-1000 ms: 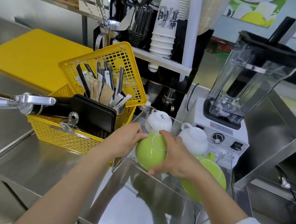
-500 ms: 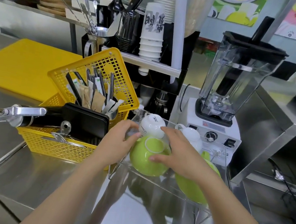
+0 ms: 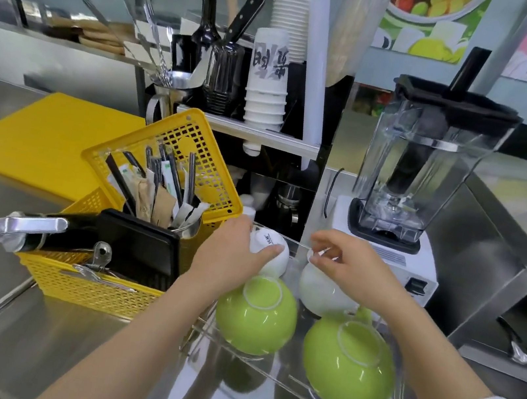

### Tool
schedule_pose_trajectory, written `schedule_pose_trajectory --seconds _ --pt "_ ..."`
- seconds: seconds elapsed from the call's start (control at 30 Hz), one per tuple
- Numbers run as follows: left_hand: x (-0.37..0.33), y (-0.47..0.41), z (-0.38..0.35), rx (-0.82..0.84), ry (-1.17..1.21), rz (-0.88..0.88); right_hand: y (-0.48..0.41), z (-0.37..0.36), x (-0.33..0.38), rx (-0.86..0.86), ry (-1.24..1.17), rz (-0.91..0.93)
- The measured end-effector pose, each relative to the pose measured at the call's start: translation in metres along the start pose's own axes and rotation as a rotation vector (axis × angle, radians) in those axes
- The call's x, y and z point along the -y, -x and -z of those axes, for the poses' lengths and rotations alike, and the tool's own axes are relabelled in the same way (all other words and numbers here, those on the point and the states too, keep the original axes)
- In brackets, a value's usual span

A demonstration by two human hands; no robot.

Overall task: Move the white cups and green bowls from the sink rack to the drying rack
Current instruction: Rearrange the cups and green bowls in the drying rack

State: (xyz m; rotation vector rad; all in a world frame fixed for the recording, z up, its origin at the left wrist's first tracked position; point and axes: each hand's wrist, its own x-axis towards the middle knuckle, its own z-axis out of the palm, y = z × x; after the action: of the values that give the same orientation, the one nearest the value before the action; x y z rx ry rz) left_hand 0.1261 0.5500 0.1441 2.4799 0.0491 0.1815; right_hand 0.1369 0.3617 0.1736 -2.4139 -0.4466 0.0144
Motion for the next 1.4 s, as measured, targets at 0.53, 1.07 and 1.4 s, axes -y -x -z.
schedule_pose_trajectory --seconds 0.53,1.07,1.4 --pt "-0.018 -0.034 -0.021 0.085 -0.472 0.226 -0.06 0.006 -0.028 -0.026 -0.037 0.042" --pt "-0.004 -0.035 0.003 0.299 -0.377 0.1 -0.097 -0.025 -0.013 0.229 0.218 0.192" --pt "0.022 -0.04 0.003 0.332 -0.127 -0.148 -0.108 -0.038 -0.018 0.308 0.507 0.273"
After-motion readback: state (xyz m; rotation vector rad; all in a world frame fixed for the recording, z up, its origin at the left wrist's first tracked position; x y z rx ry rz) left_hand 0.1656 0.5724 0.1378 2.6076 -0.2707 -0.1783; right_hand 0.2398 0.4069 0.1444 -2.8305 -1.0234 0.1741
